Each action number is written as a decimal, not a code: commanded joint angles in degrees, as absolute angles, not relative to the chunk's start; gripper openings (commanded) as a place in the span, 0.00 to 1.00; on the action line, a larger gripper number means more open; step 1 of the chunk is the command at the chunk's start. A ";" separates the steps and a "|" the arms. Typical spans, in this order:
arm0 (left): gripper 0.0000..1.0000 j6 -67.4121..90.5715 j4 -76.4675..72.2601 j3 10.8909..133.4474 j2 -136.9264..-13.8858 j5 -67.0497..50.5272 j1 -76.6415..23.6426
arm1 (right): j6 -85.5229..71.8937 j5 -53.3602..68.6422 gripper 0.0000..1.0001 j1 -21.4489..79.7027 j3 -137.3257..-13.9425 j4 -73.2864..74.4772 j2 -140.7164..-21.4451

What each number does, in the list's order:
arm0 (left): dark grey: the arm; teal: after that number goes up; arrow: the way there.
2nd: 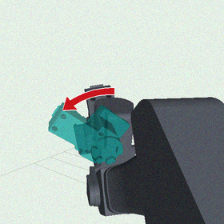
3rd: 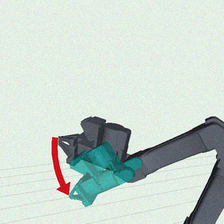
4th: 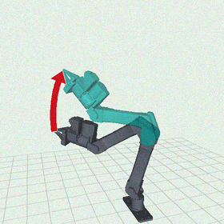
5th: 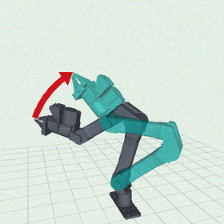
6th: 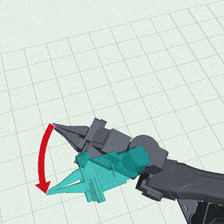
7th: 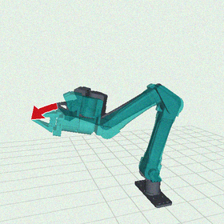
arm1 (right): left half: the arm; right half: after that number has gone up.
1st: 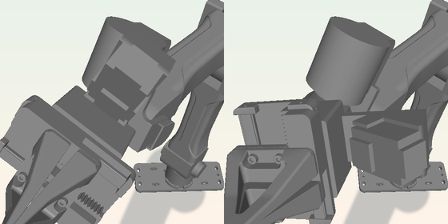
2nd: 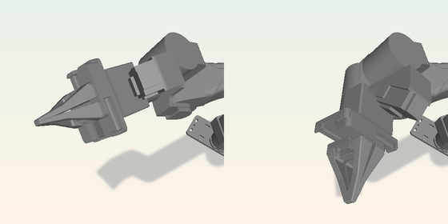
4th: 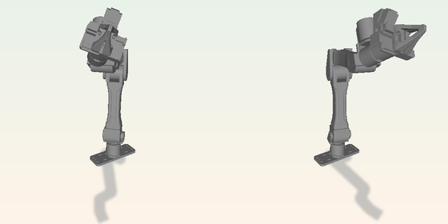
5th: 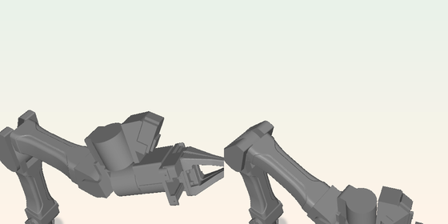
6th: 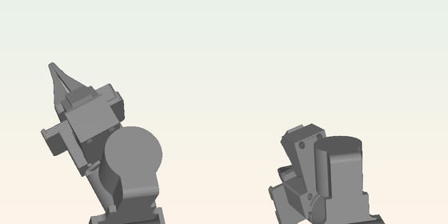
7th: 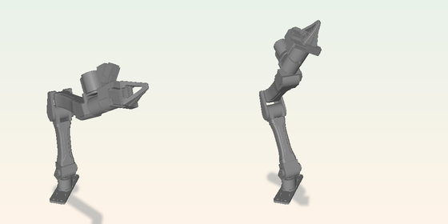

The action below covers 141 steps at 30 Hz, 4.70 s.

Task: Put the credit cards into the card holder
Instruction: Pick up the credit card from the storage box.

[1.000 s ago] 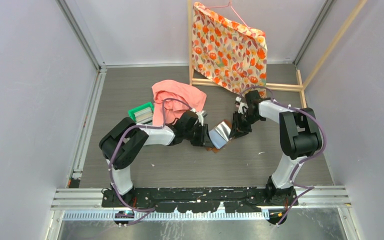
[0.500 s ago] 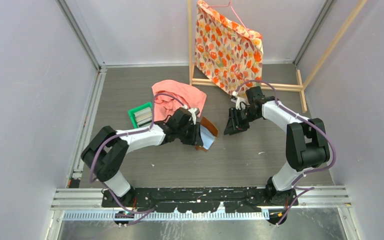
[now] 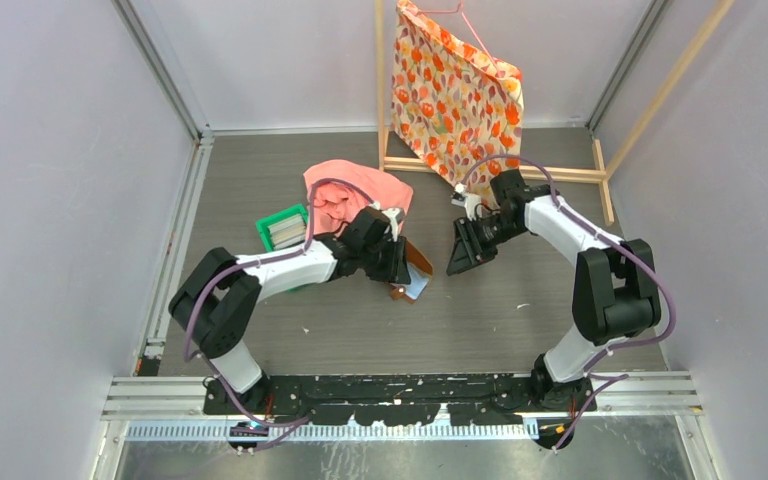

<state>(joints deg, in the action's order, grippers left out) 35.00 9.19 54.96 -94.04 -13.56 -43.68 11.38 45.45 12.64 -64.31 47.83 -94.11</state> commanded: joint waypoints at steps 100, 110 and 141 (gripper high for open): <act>0.69 -19.89 29.06 59.22 -71.08 -5.60 -16.35 | 40.60 56.25 0.61 14.71 -66.36 58.01 -76.19; 0.71 -2.15 42.76 68.32 -83.09 -15.04 -16.02 | 40.91 56.17 0.61 14.69 -66.25 58.23 -75.96; 0.00 19.30 33.94 98.87 -108.65 -33.80 -21.00 | 42.01 55.64 0.62 13.90 -66.53 59.15 -75.95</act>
